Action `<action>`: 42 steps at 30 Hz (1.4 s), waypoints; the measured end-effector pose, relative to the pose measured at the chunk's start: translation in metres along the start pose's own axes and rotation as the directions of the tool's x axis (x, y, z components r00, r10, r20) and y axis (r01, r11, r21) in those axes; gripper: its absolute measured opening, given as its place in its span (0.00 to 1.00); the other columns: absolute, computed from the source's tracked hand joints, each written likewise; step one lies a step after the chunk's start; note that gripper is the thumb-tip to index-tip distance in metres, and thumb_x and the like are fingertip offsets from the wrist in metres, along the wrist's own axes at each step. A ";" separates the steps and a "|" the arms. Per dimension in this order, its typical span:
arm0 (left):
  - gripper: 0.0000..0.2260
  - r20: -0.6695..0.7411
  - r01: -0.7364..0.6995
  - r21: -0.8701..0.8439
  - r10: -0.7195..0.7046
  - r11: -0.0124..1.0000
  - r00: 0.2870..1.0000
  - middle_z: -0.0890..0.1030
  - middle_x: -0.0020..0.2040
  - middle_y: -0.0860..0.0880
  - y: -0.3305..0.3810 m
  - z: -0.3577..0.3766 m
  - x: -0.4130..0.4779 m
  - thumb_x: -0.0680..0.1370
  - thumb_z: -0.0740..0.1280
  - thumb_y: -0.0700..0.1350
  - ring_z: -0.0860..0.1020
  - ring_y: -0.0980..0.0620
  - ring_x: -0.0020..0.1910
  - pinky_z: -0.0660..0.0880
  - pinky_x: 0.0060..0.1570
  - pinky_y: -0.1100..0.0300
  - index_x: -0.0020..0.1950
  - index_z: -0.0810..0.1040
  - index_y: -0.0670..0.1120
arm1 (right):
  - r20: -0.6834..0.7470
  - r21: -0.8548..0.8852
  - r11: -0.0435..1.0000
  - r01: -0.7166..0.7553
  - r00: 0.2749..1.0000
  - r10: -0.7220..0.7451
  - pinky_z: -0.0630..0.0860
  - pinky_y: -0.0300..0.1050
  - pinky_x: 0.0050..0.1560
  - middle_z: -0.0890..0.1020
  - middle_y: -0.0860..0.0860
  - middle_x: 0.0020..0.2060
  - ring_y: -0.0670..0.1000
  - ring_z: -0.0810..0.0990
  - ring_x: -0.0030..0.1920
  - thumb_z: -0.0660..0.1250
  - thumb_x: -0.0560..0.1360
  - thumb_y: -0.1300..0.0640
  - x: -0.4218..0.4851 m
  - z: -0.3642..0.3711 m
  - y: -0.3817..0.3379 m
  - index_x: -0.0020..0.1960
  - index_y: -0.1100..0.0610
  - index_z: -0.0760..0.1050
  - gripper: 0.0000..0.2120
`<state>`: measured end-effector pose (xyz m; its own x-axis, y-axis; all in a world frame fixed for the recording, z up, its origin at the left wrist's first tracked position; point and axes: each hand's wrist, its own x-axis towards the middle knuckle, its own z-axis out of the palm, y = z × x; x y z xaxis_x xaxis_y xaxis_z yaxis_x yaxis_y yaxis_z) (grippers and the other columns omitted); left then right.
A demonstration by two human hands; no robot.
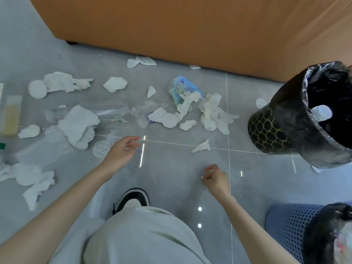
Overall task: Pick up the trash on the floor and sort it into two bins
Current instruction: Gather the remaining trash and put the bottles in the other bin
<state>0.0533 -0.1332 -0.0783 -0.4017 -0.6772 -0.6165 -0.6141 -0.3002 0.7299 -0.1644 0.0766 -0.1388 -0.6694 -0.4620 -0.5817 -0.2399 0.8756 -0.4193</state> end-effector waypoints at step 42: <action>0.37 -0.614 0.452 0.120 -0.292 0.884 0.733 0.46 0.77 0.46 -0.182 -0.115 -0.013 0.74 0.68 0.46 0.46 0.39 0.75 0.57 0.69 0.42 0.77 0.50 0.57 | 0.420 -0.256 0.596 0.761 0.643 -0.641 0.65 0.39 0.59 0.71 0.53 0.58 0.57 0.69 0.58 0.68 0.73 0.60 -0.013 0.209 -0.235 0.45 0.57 0.79 0.02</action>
<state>0.2490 -0.1469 -0.1692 0.3021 -0.8215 -0.4837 -0.8059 -0.4911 0.3307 0.0474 -0.1528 -0.1780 0.0185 -0.9171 -0.3981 -0.8322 0.2066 -0.5145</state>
